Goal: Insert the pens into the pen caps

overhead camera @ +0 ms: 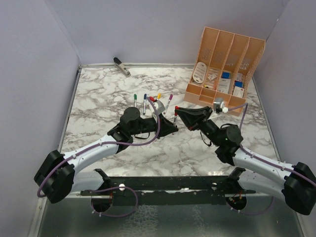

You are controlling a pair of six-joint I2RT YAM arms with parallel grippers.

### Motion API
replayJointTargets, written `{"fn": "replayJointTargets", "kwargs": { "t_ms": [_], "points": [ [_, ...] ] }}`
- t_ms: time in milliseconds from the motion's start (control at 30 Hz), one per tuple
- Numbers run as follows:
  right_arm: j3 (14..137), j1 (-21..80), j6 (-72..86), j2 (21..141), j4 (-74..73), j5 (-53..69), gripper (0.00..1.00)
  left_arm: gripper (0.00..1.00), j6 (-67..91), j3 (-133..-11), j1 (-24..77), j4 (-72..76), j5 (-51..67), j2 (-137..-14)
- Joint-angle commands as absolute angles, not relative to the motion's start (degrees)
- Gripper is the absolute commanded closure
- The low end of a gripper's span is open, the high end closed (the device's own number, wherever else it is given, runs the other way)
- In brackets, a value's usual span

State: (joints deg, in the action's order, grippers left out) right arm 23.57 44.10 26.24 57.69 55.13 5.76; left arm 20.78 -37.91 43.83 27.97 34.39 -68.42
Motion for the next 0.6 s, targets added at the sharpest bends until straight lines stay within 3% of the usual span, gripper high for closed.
{"fn": "replayJointTargets", "kwargs": {
  "t_ms": [0, 333, 567],
  "points": [
    [21.6, 44.3, 25.9, 62.2, 48.9, 9.5, 0.99, 1.0, 20.4, -41.7, 44.1, 33.4, 30.5, -65.9],
    [22.0, 45.7, 25.7, 67.8, 39.1, 2.5, 0.99, 1.0, 17.0, -42.4, 44.1, 34.1, 12.9, -60.2],
    [21.7, 47.4, 25.3, 70.3, 38.2, 1.7, 0.99, 1.0, 16.8, -42.5, 44.1, 37.7, 11.1, -59.1]
  ]
}}
